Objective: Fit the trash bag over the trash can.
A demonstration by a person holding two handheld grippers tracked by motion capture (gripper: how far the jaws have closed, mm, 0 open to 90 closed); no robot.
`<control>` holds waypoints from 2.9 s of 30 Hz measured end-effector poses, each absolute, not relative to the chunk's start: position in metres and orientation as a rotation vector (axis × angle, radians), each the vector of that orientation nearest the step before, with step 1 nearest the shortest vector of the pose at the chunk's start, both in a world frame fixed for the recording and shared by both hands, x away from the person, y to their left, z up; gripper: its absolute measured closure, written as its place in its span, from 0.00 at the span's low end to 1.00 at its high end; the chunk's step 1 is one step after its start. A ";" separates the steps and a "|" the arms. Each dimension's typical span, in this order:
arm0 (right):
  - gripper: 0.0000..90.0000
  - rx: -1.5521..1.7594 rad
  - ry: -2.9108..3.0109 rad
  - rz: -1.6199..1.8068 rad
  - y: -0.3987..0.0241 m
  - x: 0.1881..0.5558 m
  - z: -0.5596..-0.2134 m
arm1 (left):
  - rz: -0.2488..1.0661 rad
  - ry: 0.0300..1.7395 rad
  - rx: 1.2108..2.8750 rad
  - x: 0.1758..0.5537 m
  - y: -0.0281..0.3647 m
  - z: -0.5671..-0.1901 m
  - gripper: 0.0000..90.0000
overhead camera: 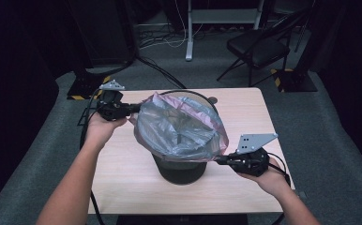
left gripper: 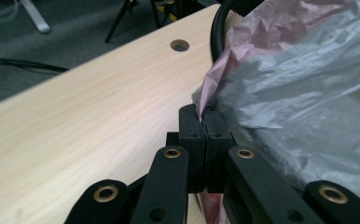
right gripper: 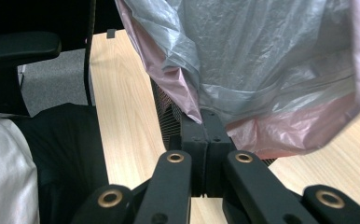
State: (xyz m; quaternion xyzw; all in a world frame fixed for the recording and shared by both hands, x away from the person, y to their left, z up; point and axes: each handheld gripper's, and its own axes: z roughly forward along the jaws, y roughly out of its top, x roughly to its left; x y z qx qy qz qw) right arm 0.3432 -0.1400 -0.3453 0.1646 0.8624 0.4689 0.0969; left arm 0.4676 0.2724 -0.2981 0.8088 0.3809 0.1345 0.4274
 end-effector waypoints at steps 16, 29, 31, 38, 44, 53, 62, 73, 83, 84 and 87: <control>1.00 0.526 2.550 1.244 -0.137 0.351 -0.350 | 0.352 1.003 2.021 0.464 0.282 -0.316 0.98; 0.80 0.547 2.494 1.412 -0.157 0.337 -0.323 | 0.499 1.036 1.999 0.431 0.311 -0.271 0.58; 0.75 0.527 2.471 1.453 -0.159 0.331 -0.315 | 0.475 1.004 1.984 0.423 0.311 -0.265 0.52; 0.62 0.419 2.403 1.474 -0.147 0.320 -0.287 | 0.414 0.889 2.001 0.409 0.287 -0.259 0.47; 0.51 0.449 2.269 1.447 -0.135 0.336 -0.270 | 0.355 0.883 2.016 0.419 0.269 -0.270 0.44; 0.49 0.488 2.256 1.294 -0.109 0.372 -0.274 | 0.329 0.900 2.023 0.432 0.262 -0.284 0.50; 0.84 0.497 2.251 1.256 -0.107 0.384 -0.274 | 0.306 0.891 2.053 0.435 0.257 -0.285 0.53; 0.99 0.757 2.223 1.277 -0.131 0.420 -0.288 | 0.261 0.885 2.072 0.435 0.259 -0.284 0.54; 0.99 0.684 2.301 1.432 -0.135 0.397 -0.292 | 0.265 0.885 2.066 0.393 0.269 -0.288 0.54; 0.99 0.669 2.310 1.438 -0.136 0.394 -0.292 | 0.256 0.886 2.057 0.385 0.271 -0.289 0.54; 0.99 0.611 2.342 1.419 -0.134 0.379 -0.292 | 0.248 0.872 2.074 0.375 0.273 -0.286 0.54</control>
